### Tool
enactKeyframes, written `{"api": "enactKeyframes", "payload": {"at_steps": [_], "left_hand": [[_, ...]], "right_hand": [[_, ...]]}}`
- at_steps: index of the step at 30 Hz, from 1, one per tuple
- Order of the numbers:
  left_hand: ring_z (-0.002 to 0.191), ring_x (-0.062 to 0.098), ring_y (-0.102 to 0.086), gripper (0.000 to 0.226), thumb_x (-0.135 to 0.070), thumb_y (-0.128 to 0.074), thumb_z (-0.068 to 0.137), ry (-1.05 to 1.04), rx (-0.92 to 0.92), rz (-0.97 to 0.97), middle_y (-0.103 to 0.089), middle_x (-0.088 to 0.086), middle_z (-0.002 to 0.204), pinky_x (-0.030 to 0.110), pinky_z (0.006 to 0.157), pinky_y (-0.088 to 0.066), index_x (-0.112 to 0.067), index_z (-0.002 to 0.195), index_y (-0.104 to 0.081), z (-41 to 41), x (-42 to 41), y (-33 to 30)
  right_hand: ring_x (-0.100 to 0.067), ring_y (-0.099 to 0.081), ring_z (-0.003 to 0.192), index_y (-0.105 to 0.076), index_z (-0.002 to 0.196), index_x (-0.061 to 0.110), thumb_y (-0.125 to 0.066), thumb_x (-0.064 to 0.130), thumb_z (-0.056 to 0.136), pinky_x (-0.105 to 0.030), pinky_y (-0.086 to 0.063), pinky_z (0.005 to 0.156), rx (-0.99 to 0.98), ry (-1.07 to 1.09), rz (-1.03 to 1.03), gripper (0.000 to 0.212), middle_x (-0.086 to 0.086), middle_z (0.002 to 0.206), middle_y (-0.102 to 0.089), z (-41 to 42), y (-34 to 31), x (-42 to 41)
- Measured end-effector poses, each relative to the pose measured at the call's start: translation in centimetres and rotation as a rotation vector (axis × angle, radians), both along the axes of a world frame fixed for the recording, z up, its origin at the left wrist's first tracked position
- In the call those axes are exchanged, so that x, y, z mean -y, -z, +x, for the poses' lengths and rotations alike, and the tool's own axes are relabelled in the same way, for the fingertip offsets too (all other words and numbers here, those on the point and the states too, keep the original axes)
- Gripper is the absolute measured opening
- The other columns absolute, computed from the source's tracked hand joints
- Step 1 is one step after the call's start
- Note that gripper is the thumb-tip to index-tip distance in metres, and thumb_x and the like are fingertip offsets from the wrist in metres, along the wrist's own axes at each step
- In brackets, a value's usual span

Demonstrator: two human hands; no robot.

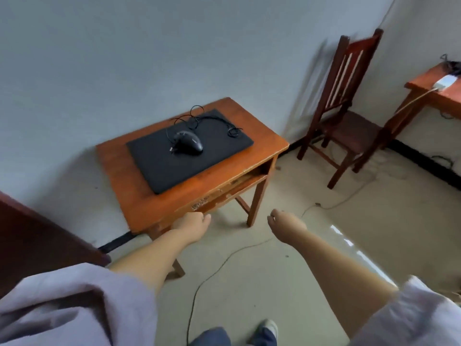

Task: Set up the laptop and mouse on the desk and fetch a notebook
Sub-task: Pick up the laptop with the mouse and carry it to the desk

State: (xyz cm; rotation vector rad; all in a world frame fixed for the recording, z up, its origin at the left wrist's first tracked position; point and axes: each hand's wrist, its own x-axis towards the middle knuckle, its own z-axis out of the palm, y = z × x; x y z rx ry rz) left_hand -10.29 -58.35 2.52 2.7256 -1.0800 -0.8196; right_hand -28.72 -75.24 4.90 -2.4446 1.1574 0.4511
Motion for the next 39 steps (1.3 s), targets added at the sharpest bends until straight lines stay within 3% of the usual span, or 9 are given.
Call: {"api": "enactKeyframes", "payload": {"at_steps": [3,6,8,13,16,18,25,31,39], "left_hand": [[0.097,0.032,-0.06,0.052,-0.04,-0.022,0.099,-0.133,0.017,0.001,-0.066,0.015,0.104,0.035,0.076,-0.044,-0.007,0.094,-0.062,0.9,0.3,-0.7],[0.093,0.032,-0.059,0.048,-0.043,-0.022,0.099,-0.258,0.058,-0.022,-0.065,0.014,0.101,0.034,0.071,-0.04,-0.014,0.073,-0.051,2.7,0.6,-1.6],[0.092,0.032,-0.059,0.048,-0.043,-0.022,0.099,-0.351,0.088,-0.033,-0.065,0.013,0.099,0.034,0.072,-0.04,-0.015,0.069,-0.047,4.2,0.7,-2.0],[0.088,0.031,-0.057,0.041,-0.042,-0.025,0.098,-0.575,0.186,-0.084,-0.064,0.011,0.106,0.035,0.074,-0.044,-0.016,0.092,-0.055,10.0,1.6,-2.6],[0.114,0.034,-0.052,0.043,-0.039,-0.032,0.097,-0.677,0.247,-0.111,-0.052,0.012,0.13,0.042,0.088,-0.047,-0.016,0.132,-0.044,14.5,2.5,-2.2],[0.124,0.034,-0.044,0.048,-0.037,-0.035,0.097,-0.731,0.266,-0.091,-0.044,0.014,0.137,0.046,0.094,-0.044,-0.016,0.139,-0.035,17.4,3.3,-1.8],[0.127,0.034,-0.04,0.05,-0.037,-0.036,0.097,-0.841,0.133,0.026,-0.038,0.016,0.14,0.046,0.095,-0.042,-0.016,0.142,-0.028,24.0,5.7,-0.5],[0.127,0.036,-0.04,0.054,-0.035,-0.036,0.096,-0.965,0.114,0.045,-0.039,0.017,0.14,0.048,0.094,-0.043,-0.016,0.144,-0.021,25.8,6.2,0.3],[0.12,0.042,-0.047,0.053,-0.039,-0.032,0.097,-1.247,0.031,0.036,-0.046,0.023,0.135,0.05,0.095,-0.042,-0.001,0.134,-0.036,26.8,6.8,1.4]], "right_hand": [[-0.024,-0.06,0.088,-0.05,0.117,0.008,-0.04,0.019,0.095,-0.036,-0.052,0.072,0.001,-0.065,0.01,0.026,-0.01,0.105,-0.062,2.8,-1.2,3.0],[-0.03,-0.057,0.101,-0.043,0.128,0.009,-0.04,0.011,0.094,-0.042,-0.052,0.085,0.059,-0.141,0.046,0.035,-0.014,0.118,-0.056,6.1,-1.9,5.6],[-0.033,-0.057,0.1,-0.049,0.116,0.007,-0.035,0.015,0.095,-0.044,-0.051,0.083,0.062,-0.2,0.031,0.027,-0.016,0.114,-0.057,8.5,-2.7,7.3],[-0.031,-0.056,0.087,-0.052,0.104,0.005,-0.033,0.01,0.093,-0.043,-0.053,0.075,0.149,-0.231,0.06,0.023,-0.016,0.102,-0.055,15.3,-2.6,11.4],[-0.029,-0.054,0.083,-0.051,0.095,0.008,-0.031,0.017,0.094,-0.042,-0.051,0.072,0.172,-0.301,-0.032,0.022,-0.013,0.096,-0.058,20.1,-2.2,14.4],[-0.03,-0.053,0.09,-0.052,0.101,0.009,-0.03,0.018,0.095,-0.044,-0.05,0.079,0.148,-0.335,-0.088,0.024,-0.013,0.105,-0.056,23.1,-1.7,16.3],[-0.032,-0.04,0.12,-0.038,0.131,0.014,-0.03,0.03,0.096,-0.047,-0.038,0.094,0.153,-0.276,-0.132,0.04,-0.014,0.135,-0.041,31.1,0.2,21.3],[-0.032,-0.048,0.112,-0.046,0.117,0.009,-0.029,0.033,0.096,-0.046,-0.038,0.092,0.193,-0.26,-0.204,0.037,-0.013,0.12,-0.054,34.9,1.0,23.3],[-0.034,-0.04,0.117,-0.042,0.121,0.005,-0.034,0.046,0.094,-0.046,-0.04,0.091,0.085,-0.241,-0.193,0.05,-0.017,0.127,-0.044,37.2,2.6,24.3]]}}
